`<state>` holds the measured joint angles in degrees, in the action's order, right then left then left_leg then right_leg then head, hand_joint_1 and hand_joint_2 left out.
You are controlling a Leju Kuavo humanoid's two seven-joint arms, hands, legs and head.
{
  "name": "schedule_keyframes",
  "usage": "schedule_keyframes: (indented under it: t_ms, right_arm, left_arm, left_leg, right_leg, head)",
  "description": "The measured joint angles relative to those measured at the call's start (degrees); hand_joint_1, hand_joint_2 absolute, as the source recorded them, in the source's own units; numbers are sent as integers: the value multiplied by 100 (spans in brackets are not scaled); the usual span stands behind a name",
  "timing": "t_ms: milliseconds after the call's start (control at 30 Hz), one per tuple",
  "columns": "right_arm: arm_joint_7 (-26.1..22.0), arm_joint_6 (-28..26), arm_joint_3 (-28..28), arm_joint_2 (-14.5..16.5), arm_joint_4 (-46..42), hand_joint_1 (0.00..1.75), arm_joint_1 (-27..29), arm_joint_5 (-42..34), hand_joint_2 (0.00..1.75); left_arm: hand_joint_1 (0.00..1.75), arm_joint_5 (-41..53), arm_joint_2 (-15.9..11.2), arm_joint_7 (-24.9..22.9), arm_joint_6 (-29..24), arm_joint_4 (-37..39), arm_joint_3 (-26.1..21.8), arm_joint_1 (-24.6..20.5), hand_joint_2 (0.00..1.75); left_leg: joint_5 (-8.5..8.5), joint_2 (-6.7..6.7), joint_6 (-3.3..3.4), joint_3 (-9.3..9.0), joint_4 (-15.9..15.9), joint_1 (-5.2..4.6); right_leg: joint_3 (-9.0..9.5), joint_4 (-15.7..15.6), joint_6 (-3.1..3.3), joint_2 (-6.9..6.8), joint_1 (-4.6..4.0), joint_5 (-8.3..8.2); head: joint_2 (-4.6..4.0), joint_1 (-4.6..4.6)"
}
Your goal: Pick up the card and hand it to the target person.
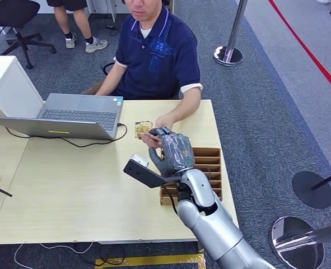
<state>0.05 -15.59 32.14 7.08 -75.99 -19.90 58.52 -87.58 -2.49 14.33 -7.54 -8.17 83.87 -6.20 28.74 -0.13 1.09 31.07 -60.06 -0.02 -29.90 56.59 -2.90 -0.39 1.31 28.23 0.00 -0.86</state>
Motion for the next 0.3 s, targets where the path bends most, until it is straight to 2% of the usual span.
schedule_keyframes:
  t_ms: [133,267,300]
  right_arm:
    - [12,-34,29,-1,33,0,-4,-39,175]
    - [17,-104,32,-4,47,164,-5,-100,175]
    - [16,-115,32,-4,47,165,-6,-107,175]
  left_arm:
    - [0,-14,-1,2,-5,0,-1,2,0]
    - [0,-18,-2,-2,-18,0,-1,2,0]
    - [0,-18,-1,-2,-20,0,-1,2,0]
  left_leg:
    - [-2,0,3,2,0,0]
    - [-4,0,6,5,0,0]
    - [-4,0,6,5,0,0]
  right_leg:
    - [0,-3,-2,0,0,-4]
    - [-1,-6,-6,0,0,-8]
    - [-1,-6,-6,0,0,-8]
  head:
    - [0,1]
    - [0,1]
    - [0,1]
